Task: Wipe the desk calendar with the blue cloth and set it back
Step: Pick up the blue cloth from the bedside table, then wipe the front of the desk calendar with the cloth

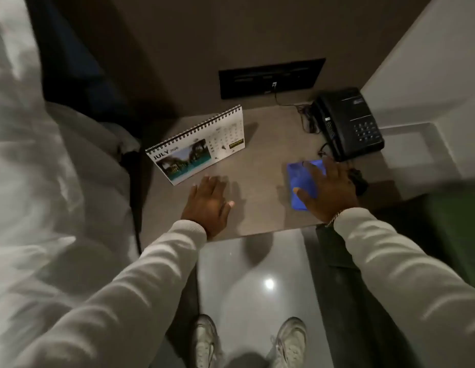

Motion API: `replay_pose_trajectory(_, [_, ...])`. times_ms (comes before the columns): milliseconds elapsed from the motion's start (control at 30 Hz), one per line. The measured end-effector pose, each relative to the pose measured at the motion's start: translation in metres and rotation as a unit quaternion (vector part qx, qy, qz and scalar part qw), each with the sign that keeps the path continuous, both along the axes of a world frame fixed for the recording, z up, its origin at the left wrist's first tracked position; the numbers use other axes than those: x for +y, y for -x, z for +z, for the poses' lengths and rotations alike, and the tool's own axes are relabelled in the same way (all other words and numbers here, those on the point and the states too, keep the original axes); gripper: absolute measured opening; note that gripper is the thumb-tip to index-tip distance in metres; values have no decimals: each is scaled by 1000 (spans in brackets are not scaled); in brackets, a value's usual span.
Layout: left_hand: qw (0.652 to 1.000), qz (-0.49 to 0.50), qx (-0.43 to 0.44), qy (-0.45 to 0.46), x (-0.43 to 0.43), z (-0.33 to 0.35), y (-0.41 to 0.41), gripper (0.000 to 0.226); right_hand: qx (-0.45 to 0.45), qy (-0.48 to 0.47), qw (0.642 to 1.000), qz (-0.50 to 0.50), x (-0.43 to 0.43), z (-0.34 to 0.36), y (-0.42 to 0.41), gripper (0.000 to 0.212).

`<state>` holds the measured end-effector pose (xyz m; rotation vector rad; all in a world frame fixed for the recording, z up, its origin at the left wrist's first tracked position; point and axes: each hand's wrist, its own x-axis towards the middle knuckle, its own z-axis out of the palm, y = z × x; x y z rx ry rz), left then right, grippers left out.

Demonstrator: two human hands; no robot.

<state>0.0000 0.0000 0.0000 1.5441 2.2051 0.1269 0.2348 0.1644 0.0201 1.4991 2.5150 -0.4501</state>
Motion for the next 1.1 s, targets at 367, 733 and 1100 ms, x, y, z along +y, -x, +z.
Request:
replay_pose_trajectory(367, [998, -1, 32, -46, -13, -72, 3, 62, 13, -102, 991, -91, -9, -83, 30, 57])
replay_pose_trajectory(733, [984, -135, -8, -113, -3, 21, 48, 61, 229, -116, 949, -184, -13, -55, 43, 43])
replay_pose_trajectory(1100, [947, -203, 199, -151, 36, 67, 175, 92, 496, -127, 833, -207, -116, -55, 134, 39])
